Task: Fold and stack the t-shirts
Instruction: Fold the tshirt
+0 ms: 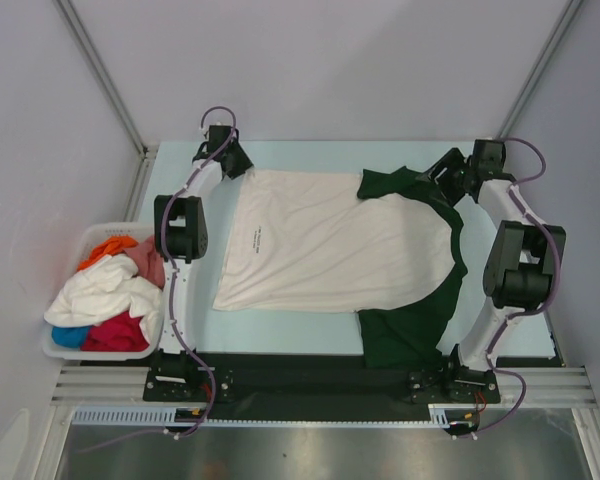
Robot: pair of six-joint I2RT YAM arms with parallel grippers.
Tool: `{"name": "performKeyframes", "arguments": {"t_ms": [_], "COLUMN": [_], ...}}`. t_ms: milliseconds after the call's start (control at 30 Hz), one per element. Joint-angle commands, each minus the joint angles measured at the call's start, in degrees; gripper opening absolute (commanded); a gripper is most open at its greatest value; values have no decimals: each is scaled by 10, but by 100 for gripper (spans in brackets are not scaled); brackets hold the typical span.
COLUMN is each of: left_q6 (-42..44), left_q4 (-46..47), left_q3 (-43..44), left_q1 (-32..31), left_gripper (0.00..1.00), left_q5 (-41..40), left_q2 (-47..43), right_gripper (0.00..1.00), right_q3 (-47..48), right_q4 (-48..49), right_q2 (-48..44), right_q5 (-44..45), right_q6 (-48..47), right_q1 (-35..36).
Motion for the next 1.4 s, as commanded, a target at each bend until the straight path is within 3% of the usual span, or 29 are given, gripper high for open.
{"name": "performKeyframes", "arguments": {"t_ms": [0, 167, 300, 367, 500, 600, 667, 767, 900, 1367], "left_q6": [-1, 10, 5, 2, 3, 9, 9, 5, -2, -4], "left_q4": [19, 20, 25, 25, 25, 23, 24, 23, 26, 28], "left_q3": [14, 13, 5, 4, -5, -13, -20, -28, -36, -60], "left_q1": [8, 11, 11, 10, 10, 10, 10, 10, 10, 8], "left_gripper": [39, 17, 5, 0, 0, 0, 0, 0, 0, 0], "left_q5": [5, 9, 16, 20, 21, 20, 21, 27, 32, 31], "left_q2": [5, -6, -20, -23, -36, -43, -47, -51, -55, -72], "right_gripper": [69, 60, 42, 44, 59, 62, 61, 50, 43, 40], "right_q3": [44, 121, 175, 216, 267, 294, 309, 324, 332, 302], "right_q4": [-17, -20, -9, -2, 3, 13, 14, 20, 33, 20], "right_q2": [39, 115, 173, 214, 265, 295, 308, 322, 333, 320], "right_q5": [9, -11, -8, -13, -24, -45, -54, -60, -73, -73], "right_q6": [-27, -45, -52, -69, -92, -104, -111, -115, -116, -131], "right_q1": [-3, -4, -5, -5, -8, -7, -5, -4, -3, 13]}}
